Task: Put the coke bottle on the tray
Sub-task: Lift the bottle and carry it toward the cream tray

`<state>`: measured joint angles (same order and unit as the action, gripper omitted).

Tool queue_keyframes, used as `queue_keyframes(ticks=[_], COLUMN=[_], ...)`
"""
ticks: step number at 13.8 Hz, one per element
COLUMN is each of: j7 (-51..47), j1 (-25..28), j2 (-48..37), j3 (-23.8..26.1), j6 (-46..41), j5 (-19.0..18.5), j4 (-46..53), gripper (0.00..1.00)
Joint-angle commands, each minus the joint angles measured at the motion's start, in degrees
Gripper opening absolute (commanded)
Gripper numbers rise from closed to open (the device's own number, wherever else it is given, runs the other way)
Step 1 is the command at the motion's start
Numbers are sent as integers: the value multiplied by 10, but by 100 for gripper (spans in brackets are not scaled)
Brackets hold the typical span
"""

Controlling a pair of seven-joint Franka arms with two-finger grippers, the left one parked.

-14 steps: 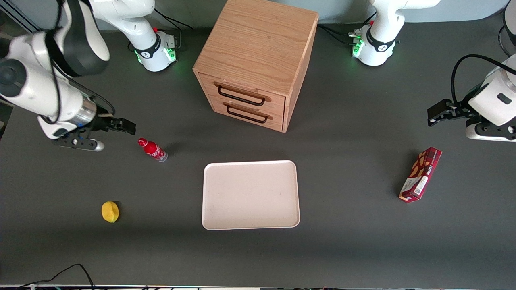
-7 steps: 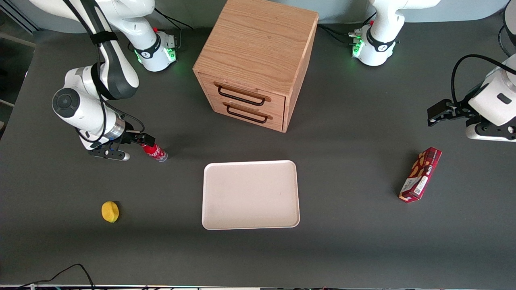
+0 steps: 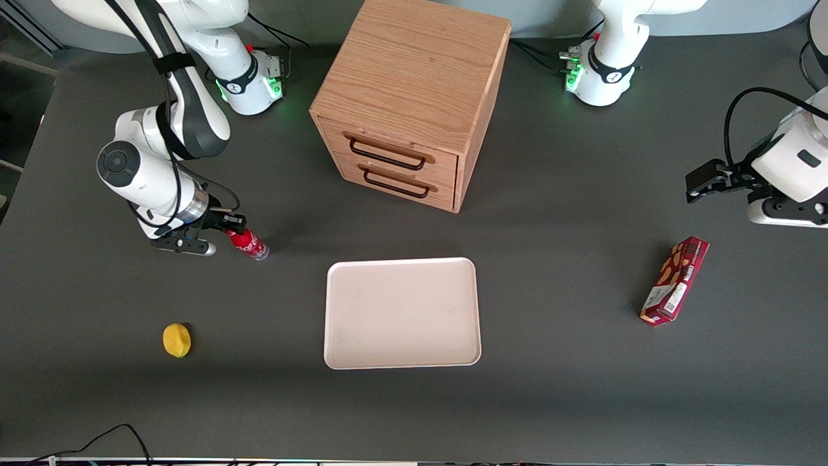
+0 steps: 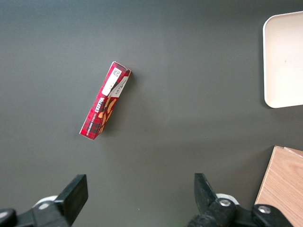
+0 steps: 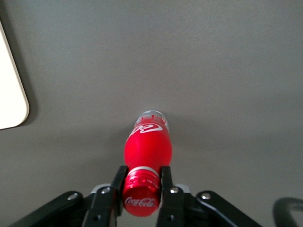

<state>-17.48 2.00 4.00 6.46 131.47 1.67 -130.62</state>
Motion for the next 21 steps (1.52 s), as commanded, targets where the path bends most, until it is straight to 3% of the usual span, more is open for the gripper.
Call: queue_keyframes(ticks=[1, 3, 7, 12, 16, 21], j7=[-6, -5, -1, -52, -214, -401], j1=[2, 1, 1, 26, 28, 70], j2=[-17, -35, -25, 129, 253, 360], j3=[1, 0, -3, 2, 81, 107], j6=[-1, -70, -330, -529, -525, -362], j5=[4, 2, -28, -21, -24, -33], j4=[-3, 46, 280, 610, 739, 745], gripper=[0, 0, 0, 0, 0, 0])
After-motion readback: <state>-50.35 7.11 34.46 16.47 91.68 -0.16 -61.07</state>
